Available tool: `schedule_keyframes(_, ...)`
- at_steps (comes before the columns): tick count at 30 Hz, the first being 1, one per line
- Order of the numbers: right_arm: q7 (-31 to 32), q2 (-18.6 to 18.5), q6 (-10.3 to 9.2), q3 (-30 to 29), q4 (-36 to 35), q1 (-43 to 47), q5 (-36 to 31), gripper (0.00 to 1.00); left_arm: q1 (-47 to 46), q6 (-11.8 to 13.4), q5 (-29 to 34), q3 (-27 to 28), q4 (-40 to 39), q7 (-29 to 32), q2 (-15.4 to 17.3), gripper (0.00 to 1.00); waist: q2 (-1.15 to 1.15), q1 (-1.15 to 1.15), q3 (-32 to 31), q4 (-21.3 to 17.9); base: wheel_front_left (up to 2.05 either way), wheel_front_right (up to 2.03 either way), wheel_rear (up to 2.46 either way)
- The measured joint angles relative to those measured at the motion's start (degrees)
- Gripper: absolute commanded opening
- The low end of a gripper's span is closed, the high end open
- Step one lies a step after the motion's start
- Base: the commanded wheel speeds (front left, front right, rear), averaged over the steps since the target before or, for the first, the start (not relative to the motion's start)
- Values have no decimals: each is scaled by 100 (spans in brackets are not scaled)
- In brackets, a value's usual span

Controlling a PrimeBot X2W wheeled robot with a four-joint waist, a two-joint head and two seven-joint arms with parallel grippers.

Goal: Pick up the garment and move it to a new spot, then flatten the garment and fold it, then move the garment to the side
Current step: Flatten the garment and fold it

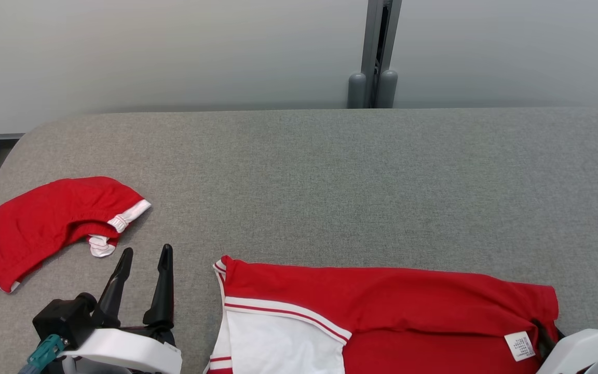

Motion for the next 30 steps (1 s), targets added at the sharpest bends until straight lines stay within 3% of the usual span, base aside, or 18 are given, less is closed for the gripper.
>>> schedule_keyframes(9,-432,-175,0,294,43,-191,372,0,1,-33,-8,-4,40,-2,12,100,0,0,-91,-25,0,0,0)
schedule_keyframes(21,-715,-1089,1,-163,205,-493,180,0,34,-51,55,85,176,-58,-101,100,0,0,-212,-44,0,0,0)
schedule_keyframes(30,-600,-840,0,-193,-865,-360,4,0,151,-16,236,192,269,-76,-268,100,0,0,-399,25,0,0,0)
